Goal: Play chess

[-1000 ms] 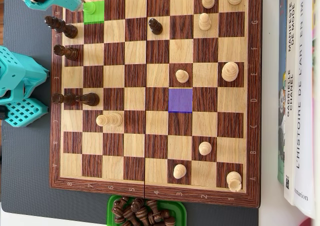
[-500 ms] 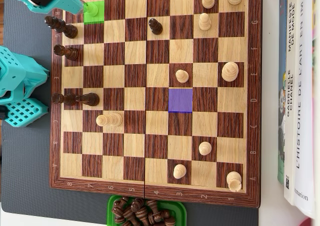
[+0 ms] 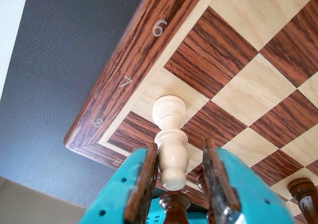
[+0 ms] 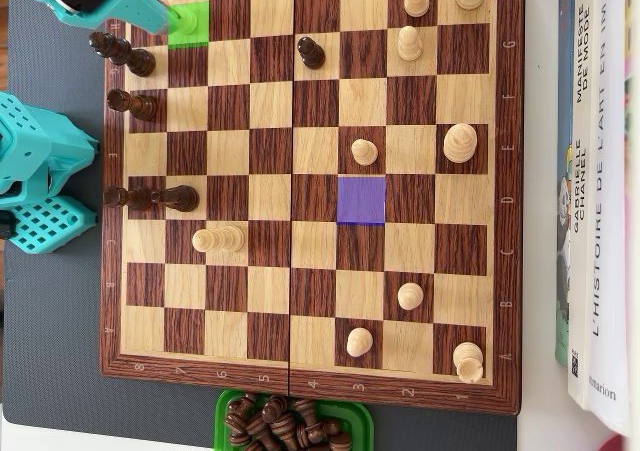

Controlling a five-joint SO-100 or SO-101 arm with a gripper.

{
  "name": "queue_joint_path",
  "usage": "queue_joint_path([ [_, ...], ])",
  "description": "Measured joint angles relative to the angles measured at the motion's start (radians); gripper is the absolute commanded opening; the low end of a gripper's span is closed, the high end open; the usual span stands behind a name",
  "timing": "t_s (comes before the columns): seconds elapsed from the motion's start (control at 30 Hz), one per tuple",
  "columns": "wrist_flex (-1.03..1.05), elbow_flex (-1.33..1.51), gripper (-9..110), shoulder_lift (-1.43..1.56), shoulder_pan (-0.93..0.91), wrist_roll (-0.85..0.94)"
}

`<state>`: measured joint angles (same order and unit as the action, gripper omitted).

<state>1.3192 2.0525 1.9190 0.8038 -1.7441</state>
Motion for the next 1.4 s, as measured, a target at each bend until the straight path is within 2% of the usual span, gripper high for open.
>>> queue_joint_path([
  [0.63,0.000,0.000,18,0.000,-0.021,0.000],
  [0.97,0.000,0.000,18,0.005,0.026,-0.038],
  [1.4,0.000,0.000,18,0.132,0.026,-0.038],
])
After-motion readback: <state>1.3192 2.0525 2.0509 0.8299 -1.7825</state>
